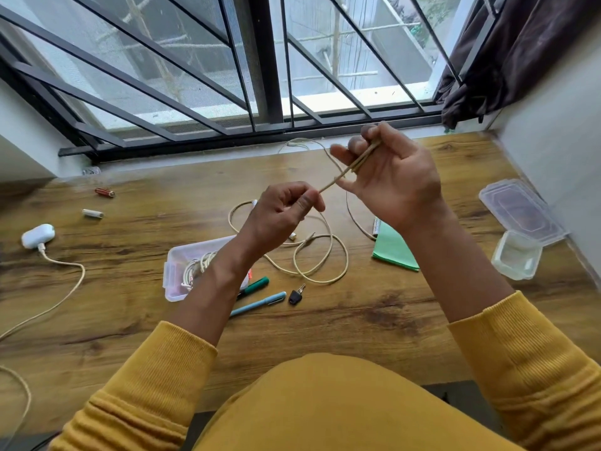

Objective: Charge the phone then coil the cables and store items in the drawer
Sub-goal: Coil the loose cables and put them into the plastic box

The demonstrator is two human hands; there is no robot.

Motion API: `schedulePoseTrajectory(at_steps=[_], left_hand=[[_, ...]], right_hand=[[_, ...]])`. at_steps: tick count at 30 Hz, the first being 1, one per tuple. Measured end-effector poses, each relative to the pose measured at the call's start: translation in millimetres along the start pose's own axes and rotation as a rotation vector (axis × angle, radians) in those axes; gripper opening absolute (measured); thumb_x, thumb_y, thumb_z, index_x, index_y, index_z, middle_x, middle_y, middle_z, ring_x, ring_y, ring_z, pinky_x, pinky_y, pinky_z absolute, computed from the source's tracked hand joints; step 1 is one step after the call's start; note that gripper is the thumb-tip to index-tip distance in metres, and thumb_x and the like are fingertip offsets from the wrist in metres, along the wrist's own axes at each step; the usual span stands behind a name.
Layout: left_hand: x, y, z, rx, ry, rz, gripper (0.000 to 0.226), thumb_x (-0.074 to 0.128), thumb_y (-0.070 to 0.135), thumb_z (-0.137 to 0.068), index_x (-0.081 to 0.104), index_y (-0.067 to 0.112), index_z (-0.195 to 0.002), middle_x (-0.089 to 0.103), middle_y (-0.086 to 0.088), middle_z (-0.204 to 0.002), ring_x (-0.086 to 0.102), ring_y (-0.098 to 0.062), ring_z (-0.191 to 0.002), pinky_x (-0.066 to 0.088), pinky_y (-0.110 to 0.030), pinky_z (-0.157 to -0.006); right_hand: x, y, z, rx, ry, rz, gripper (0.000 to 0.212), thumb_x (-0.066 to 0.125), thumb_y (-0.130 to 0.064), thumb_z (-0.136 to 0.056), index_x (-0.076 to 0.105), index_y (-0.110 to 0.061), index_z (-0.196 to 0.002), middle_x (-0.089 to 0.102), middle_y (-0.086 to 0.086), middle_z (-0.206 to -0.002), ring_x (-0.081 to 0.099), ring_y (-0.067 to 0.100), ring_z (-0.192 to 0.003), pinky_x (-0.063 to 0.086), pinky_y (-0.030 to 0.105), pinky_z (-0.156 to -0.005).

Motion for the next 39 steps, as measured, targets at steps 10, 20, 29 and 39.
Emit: schedulePoseTrajectory(at_steps=[10, 20, 29, 39], left_hand=[[-12, 10, -34, 0.144, -0.112, -0.443, 0.009, 0.066, 0.014, -0.103, 0.071, 0.021, -0.105, 0.069, 0.007, -0.099, 0.059, -0.004, -0.094, 0.049, -0.032, -0.090], [-16, 26, -45, 0.201, -0.217, -0.791, 0.026, 0.064, 0.048, -0.093, 0.069, 0.022, -0.096, 0.058, 0.010, -0.095, 0.055, -0.019, -0.093, 0.034, -0.035, -0.082], [-35, 34, -47, 0.109, -0.110, -0.510, 0.025, 0.056, 0.047, -0.107, 0.066, 0.030, -0.092, 0.069, 0.010, -0.086, 0.066, -0.014, -0.082, 0.055, -0.046, -0.076], [-34, 23, -20, 0.079, 0.005, 0.024, 0.035, 0.048, 0.030, -0.110, 0.069, 0.014, -0.088, 0.055, -0.024, -0.073, 0.046, -0.030, -0.065, 0.039, -0.043, -0.059]], right_hand=[[28, 33, 14, 0.254, -0.338, 0.106, 0.029, 0.033, -0.029, -0.109, 0.050, -0.017, -0.089, 0.045, -0.003, -0.056, 0.059, 0.021, -0.066, 0.018, 0.070, -0.120], [44, 78, 36, 0.524, -0.640, 0.780, 0.024, 0.041, -0.020, -0.110, 0.050, -0.005, -0.094, 0.044, 0.003, -0.057, 0.045, 0.017, -0.047, 0.035, 0.078, -0.110], [-1, 81, 4, 0.446, -0.207, 1.403, 0.036, 0.048, -0.037, -0.112, 0.052, -0.008, -0.091, 0.055, 0.008, -0.068, 0.046, 0.016, -0.055, 0.042, 0.038, -0.065], [27, 30, -15, -0.023, -0.137, 0.980, 0.029, 0.080, -0.019, -0.086, 0.057, -0.003, -0.095, 0.051, 0.014, -0.081, 0.053, 0.017, -0.073, 0.049, 0.026, -0.072]])
Point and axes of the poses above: each hand's wrist, its own z-axis away from the middle knuckle, its own x-axis out of the palm, y = z × x, the point moved 10 cm from there along -z, towards the middle knuckle
